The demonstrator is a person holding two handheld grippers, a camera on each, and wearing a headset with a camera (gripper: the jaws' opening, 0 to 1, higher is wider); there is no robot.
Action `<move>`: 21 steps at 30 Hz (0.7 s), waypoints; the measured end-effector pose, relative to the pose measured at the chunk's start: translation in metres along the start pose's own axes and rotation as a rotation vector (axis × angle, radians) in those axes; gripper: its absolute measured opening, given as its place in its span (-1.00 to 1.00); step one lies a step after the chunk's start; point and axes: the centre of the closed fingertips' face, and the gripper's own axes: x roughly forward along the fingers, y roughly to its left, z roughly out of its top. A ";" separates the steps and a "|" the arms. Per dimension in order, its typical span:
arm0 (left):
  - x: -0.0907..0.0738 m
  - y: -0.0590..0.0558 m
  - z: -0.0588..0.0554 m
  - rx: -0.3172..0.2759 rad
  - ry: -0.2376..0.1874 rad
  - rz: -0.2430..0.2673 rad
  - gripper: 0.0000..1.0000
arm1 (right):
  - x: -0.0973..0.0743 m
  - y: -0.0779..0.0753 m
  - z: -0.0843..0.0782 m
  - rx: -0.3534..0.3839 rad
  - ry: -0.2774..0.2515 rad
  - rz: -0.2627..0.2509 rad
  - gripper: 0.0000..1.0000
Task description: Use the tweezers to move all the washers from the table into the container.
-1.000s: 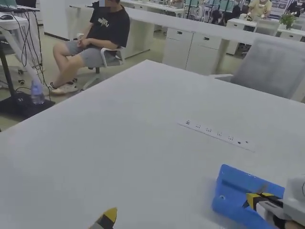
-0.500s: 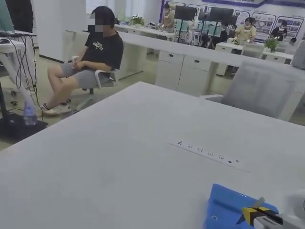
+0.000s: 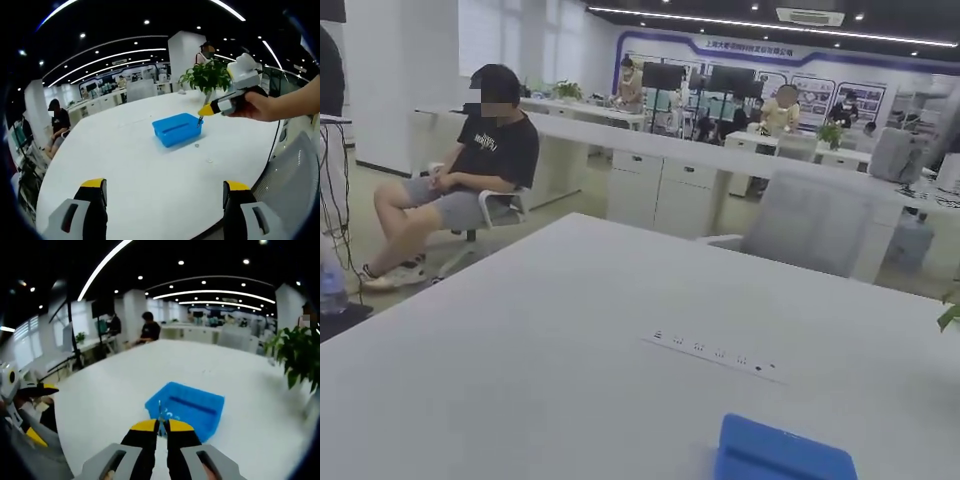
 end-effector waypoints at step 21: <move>0.001 -0.018 0.011 0.069 -0.125 -0.042 0.98 | -0.006 0.033 -0.069 0.031 0.136 0.050 -0.94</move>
